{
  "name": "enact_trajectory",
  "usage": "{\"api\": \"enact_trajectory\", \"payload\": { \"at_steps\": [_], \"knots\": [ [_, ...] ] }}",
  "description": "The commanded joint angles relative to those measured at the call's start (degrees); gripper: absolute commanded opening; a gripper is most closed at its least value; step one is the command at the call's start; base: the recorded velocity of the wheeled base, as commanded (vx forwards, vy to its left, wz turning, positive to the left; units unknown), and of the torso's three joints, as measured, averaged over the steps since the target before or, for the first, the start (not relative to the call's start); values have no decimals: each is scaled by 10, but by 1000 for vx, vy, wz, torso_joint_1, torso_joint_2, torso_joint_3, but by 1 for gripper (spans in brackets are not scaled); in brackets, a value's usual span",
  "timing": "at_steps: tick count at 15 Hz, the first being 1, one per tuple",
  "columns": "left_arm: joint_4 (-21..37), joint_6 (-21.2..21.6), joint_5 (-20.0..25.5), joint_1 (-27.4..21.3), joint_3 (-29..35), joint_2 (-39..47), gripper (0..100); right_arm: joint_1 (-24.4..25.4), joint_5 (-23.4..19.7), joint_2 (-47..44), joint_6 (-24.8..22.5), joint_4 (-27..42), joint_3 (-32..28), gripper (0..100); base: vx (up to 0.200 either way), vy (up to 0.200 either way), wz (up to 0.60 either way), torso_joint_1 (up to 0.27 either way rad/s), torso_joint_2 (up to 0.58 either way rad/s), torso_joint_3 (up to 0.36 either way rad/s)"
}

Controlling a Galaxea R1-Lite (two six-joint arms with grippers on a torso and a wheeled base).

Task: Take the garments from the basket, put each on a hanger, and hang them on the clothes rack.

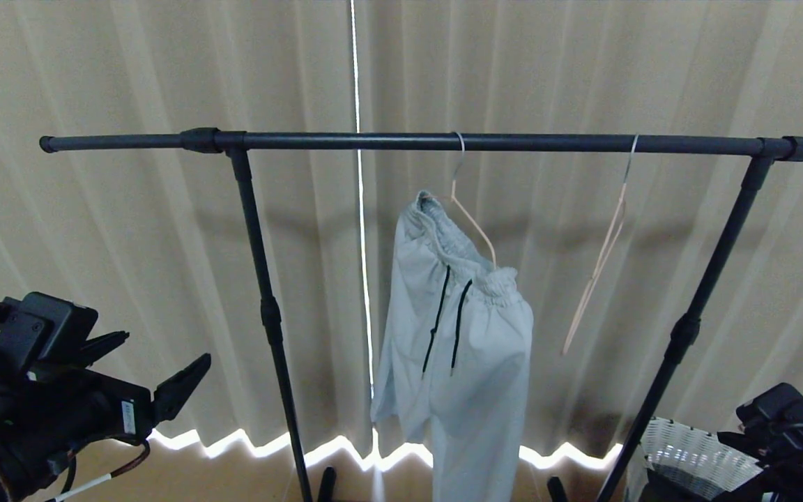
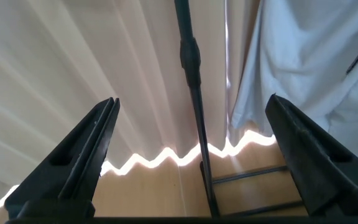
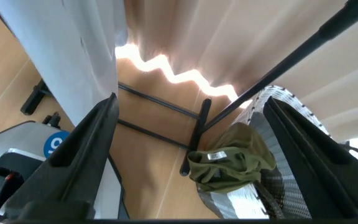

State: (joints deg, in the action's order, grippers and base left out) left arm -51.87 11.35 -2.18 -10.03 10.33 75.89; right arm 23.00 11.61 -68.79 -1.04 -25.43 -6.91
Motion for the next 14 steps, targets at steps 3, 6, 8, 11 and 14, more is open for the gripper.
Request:
{"api": "enact_trajectory", "payload": {
  "at_steps": [3, 6, 8, 11, 14],
  "knots": [
    [1, 0, 0, -2, -1, 1, 100, 0, 2, 0, 0, 0, 1, 100, 0, 0, 0, -185, 399, 211],
    [1, 0, 0, -3, -1, 0, 100, 0, 2, 1, -1, -1, 1, 100, 0, 0, 0, -214, 469, 255],
    [0, 0, 0, -3, -1, 0, 100, 0, 2, 4, -1, 0, 2, 100, 0, 0, 0, -212, 471, 259],
    [0, 0, 0, -3, -1, 0, 100, 0, 2, 9, -1, 0, 6, 100, 0, 0, 0, -201, 458, 255],
    [1, 0, 0, -10, -1, 0, 100, 0, 2, 9, -1, 0, 6, 100, 0, 0, 0, -191, 456, 256]
  ]
}}
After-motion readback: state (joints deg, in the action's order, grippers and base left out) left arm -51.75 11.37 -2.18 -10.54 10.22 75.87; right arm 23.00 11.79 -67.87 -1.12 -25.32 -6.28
